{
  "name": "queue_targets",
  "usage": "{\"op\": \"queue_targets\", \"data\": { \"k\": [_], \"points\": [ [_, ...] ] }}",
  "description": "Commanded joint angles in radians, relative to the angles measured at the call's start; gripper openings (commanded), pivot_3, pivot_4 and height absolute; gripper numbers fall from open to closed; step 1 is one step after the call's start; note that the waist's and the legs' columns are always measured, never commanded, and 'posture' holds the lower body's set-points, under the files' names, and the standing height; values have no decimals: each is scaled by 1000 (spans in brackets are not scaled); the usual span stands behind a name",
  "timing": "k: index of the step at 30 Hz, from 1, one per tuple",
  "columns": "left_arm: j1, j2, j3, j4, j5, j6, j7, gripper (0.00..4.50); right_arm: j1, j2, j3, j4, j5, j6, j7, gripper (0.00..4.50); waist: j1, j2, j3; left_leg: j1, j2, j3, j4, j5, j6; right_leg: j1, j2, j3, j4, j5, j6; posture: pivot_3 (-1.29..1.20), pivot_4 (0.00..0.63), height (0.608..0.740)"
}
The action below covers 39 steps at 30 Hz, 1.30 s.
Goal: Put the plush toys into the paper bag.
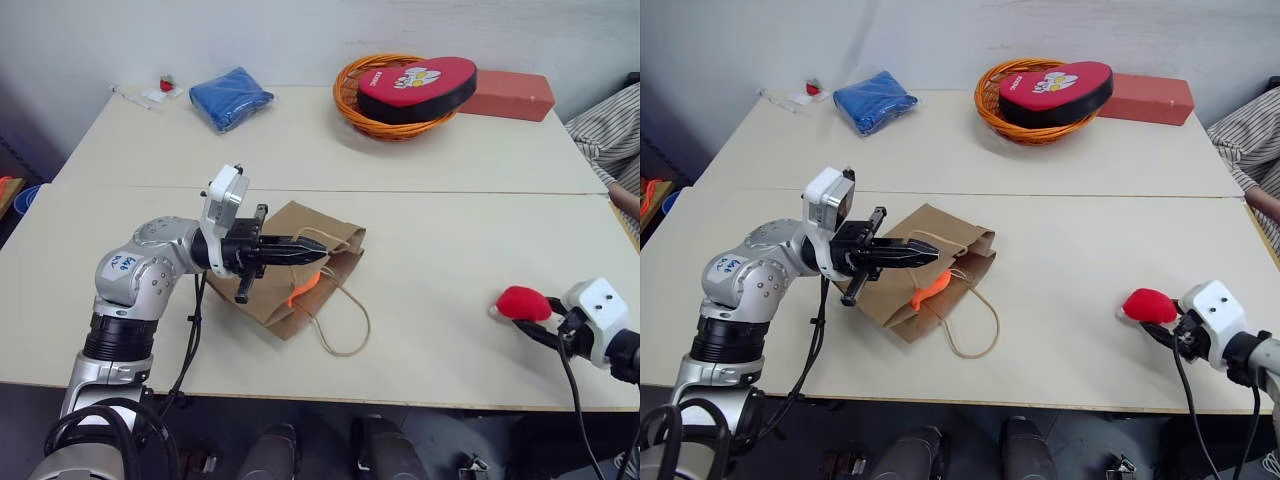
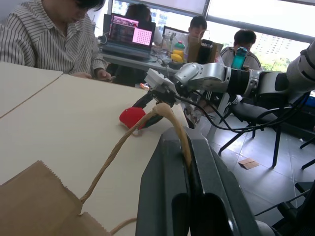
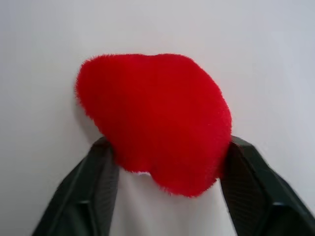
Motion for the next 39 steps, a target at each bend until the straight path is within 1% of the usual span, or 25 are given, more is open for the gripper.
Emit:
{"op": "queue_targets", "data": {
  "k": [1, 3, 5, 6, 9, 11, 13, 15, 18, 20, 22, 24, 28, 30, 32, 34, 36, 38, 39],
  "points": [
    [-4, 15, 30, -35, -20, 0, 2, 0, -19, -21, 12, 4, -5, -37, 25, 1458, 0, 0, 0, 0, 0, 0, 0, 0, 0, 0, 0, 0, 0, 0, 0, 0, 150, 740],
    [-15, 16, 39, -27, -28, 3, 4, 0, -29, -20, 18, -18, 11, -65, 55, 768, 1, 0, 0, 0, 0, 0, 0, 0, 0, 0, 0, 0, 0, 0, 0, 0, 150, 740],
    [-33, 17, 56, -14, -44, 14, 5, 0, -42, -8, 24, -103, 77, -68, 114, 112, 1, 0, 0, 0, 0, 0, 0, 0, 0, 0, 0, 0, 0, 0, 0, 0, 150, 740],
    [-43, 18, 66, -6, -54, 22, 4, 0, -51, -4, 35, -159, 116, -38, 137, 32, -1, 0, 0, 0, 0, 0, 0, 0, 0, 0, 0, 0, 0, 0, 0, 0, 150, 740],
    [-70, 22, 93, 10, -89, 59, 4, 0, -96, -5, 118, -321, 172, 83, 139, 32, -9, 0, 0, 0, 1, 0, 0, 0, 0, 0, 1, 0, 0, 0, 0, 0, 150, 740],
    [-84, 32, 109, 17, -110, 87, 4, 0, -165, 8, 227, -422, 177, 180, 113, 32, -11, 0, 0, 0, 1, 0, 0, 0, 0, 0, 1, 0, 0, 0, 0, 0, 150, 740],
    [-93, 49, 117, 24, -120, 108, -3, 0, -273, 54, 344, -492, 180, 284, 70, 32, -17, -1, 1, -1, 1, -1, 0, 0, -1, -1, 1, -1, 0, 0, 0, 0, 150, 740],
    [-100, 63, 133, 30, -143, 134, -1, 0, -391, 115, 448, -504, 155, 378, 20, 32, -21, -1, 1, -1, 1, -1, 0, 0, -1, -2, 1, -1, 0, 0, 0, 0, 150, 740],
    [-107, 71, 145, 35, -155, 153, 3, 0, -524, 202, 542, -475, 131, 498, -52, 32, -21, -1, 1, -3, 1, -2, 1, 0, -1, -4, 0, -1, 0, 0, 0, 0, 150, 740],
    [-106, 76, 148, 31, -158, 160, 5, 0, -610, 261, 605, -428, 100, 551, -91, 32, -22, -2, 1, -4, 0, -3, 0, 0, -1, -4, 0, -2, -1, 0, 0, 0, 150, 740],
    [-104, 79, 148, 26, -163, 165, 7, 0, -673, 295, 658, -384, 61, 569, -111, 32, -21, -2, 1, -4, 0, -3, 0, 0, -1, -4, -1, -2, -1, 0, 0, 0, 150, 740],
    [-100, 81, 146, 13, -169, 171, 11, 0, -744, 366, 677, -331, 44, 634, -175, 32, -23, -2, 1, -5, -1, -3, 0, 0, -1, -5, -1, -2, -1, 0, 0, 0, 150, 740],
    [-94, 77, 146, 0, -176, 177, 18, 0, -860, 479, 731, -214, -15, 699, -253, 32, -30, -2, 1, -6, -1, -2, 0, 0, -1, -8, -1, -2, 1, 0, 0, 0, 150, 740],
    [-87, 74, 142, -8, -174, 174, 21, 0, -892, 532, 736, -170, -41, 746, -310, 32, -35, -2, 1, -7, -1, -2, 0, 0, -1, -10, -1, -2, 3, 0, 0, 0, 150, 740],
    [-82, 71, 142, -14, -176, 173, 23, 0, -911, 578, 752, -133, -59, 774, -336, 32, -44, -2, 1, -9, -1, -1, 0, 0, -1, -13, -1, -2, 5, 0, 0, 0, 150, 740],
    [-78, 70, 138, -16, -173, 169, 21, 0, -934, 616, 774, -92, -91, 810, -375, 32, -53, -2, 1, -15, -1, -2, 3, 1, -2, -18, -1, -2, 8, 0, 0, 0, 150, 740],
    [-77, 69, 136, -14, -170, 165, 19, 0, -945, 642, 785, -61, -120, 788, -403, 32, -57, -2, 1, -18, -1, -2, 8, 1, -2, -20, -1, -2, 9, 0, 0, 0, 150, 740],
    [-77, 67, 135, -15, -168, 162, 20, 0, -945, 646, 798, -46, -150, 740, -412, 32, -60, -2, 1, -18, -1, -2, 9, 1, -2, -20, -1, -2, 9, 0, 0, 0, 150, 740],
    [-77, 67, 134, -14, -168, 160, 20, 0, -942, 651, 792, -43, -148, 733, -412, 624, -61, -2, 1, -18, -2, -2, 9, 1, -2, -20, -1, -2, 9, 0, 0, 0, 150, 740]
  ]
}}
